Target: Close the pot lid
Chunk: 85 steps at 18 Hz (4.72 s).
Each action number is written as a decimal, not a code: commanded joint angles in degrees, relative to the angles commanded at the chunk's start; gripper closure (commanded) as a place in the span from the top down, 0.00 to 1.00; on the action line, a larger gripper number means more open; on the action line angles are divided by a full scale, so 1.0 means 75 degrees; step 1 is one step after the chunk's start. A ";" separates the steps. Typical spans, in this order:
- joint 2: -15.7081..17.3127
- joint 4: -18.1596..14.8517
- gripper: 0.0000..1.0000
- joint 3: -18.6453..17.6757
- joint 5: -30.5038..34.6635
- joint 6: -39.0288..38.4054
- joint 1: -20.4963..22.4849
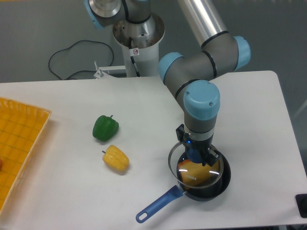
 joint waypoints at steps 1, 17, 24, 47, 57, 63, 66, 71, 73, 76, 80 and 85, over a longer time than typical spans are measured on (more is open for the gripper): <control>-0.0035 0.0012 0.29 0.0024 0.0000 0.0000 0.0012; -0.0246 0.0059 0.29 0.0094 0.0000 -0.0035 0.0129; -0.0270 0.0070 0.30 0.0094 0.0012 -0.0035 0.0141; -0.0516 0.0398 0.31 0.0177 0.0023 -0.0187 0.0082; -0.0516 0.0527 0.33 0.0106 0.0035 -0.0094 0.0094; -0.0528 0.0516 1.00 0.0106 0.0094 0.0292 0.0105; -0.0505 0.0516 1.00 0.0094 0.0106 0.0305 0.0117; -0.0341 0.0422 1.00 0.0071 0.0106 0.0270 0.0106; -0.0096 0.0178 1.00 0.0024 0.0059 0.0258 0.0094; 0.0349 -0.0081 1.00 -0.0104 0.0035 0.0071 0.0035; 0.1181 -0.0667 1.00 -0.0257 -0.0375 0.0047 0.0024; 0.2201 -0.1077 1.00 -0.0796 -0.0620 0.0070 -0.0421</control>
